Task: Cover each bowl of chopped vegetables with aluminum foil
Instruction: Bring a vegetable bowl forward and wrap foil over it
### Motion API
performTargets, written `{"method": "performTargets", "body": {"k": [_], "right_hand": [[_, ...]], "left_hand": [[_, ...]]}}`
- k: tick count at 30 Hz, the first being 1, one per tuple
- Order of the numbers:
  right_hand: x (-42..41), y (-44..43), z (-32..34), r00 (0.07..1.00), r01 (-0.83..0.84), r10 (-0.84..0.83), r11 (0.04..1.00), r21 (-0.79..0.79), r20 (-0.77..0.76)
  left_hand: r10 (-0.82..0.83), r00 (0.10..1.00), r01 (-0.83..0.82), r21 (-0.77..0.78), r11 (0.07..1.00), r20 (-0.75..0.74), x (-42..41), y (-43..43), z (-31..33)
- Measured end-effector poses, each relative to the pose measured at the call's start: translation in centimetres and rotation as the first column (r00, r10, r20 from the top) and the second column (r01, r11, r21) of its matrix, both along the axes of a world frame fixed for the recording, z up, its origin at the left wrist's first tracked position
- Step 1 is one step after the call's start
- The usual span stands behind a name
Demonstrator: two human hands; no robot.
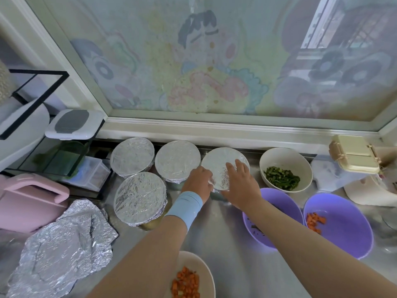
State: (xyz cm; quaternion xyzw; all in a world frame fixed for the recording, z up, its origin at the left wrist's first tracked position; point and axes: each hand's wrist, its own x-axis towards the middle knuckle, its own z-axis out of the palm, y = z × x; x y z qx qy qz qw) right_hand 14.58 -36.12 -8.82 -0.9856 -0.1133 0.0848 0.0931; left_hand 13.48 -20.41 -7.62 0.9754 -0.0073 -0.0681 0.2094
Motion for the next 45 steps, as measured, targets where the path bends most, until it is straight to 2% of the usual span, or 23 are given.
{"method": "performTargets", "body": {"k": [8, 12, 15, 18, 22, 24, 30, 35, 39, 41, 45], "right_hand": [[1.4, 0.2, -0.1, 1.0, 0.007, -0.007, 1.0, 0.019, -0.001], [-0.7, 1.2, 1.5, 0.996, -0.083, 0.084, 0.992, -0.092, 0.004], [-4.0, 3.2, 3.3, 0.982, -0.183, 0.185, 0.982, 0.054, -0.037], [-8.2, 5.4, 4.5, 0.955, -0.167, 0.202, 0.972, 0.166, -0.219], [-12.9, 7.5, 3.7, 0.858, -0.138, 0.195, 0.979, 0.152, -0.475], [-14.6, 8.2, 3.0, 0.827, -0.17, 0.211, 0.977, 0.125, -0.521], [-15.8, 8.6, 1.4, 0.894, -0.235, 0.23, 0.971, 0.035, -0.385], [-13.5, 7.4, 2.0, 0.947, -0.05, 0.068, 0.997, 0.064, -0.314], [-10.9, 6.4, 1.8, 0.949, 0.075, -0.017, 0.982, 0.171, -0.316], [-10.1, 6.3, 1.6, 0.938, 0.057, 0.011, 0.981, 0.185, -0.346], [-9.4, 6.7, 1.4, 0.934, -0.072, 0.099, 0.993, 0.089, -0.345]], "left_hand": [[0.027, 0.998, -0.032, -0.089, 0.996, -0.049, 0.7, 0.6, 0.8], [0.004, 0.998, -0.01, -0.097, 0.995, -0.063, -1.3, 1.7, 2.0], [-0.003, 0.99, -0.008, -0.081, 0.997, -0.141, -4.1, 2.6, 3.4], [0.011, 0.957, -0.019, -0.026, 0.999, -0.288, -7.5, 4.5, 3.3], [0.01, 0.9, 0.003, 0.03, 1.0, -0.436, -12.5, 7.3, 3.0], [0.019, 0.889, 0.003, 0.047, 0.999, -0.457, -14.8, 8.5, 2.8], [0.057, 0.853, -0.073, -0.01, 0.997, -0.519, -18.4, 10.0, 1.7], [0.142, 0.871, -0.2, -0.076, 0.977, -0.47, -17.5, 9.5, 2.0], [0.187, 0.885, -0.273, -0.151, 0.95, -0.426, -15.6, 8.5, 2.5], [0.19, 0.883, -0.26, -0.11, 0.959, -0.43, -14.3, 8.2, 2.5], [0.182, 0.889, -0.22, -0.043, 0.975, -0.421, -12.5, 8.0, 2.8]]}}
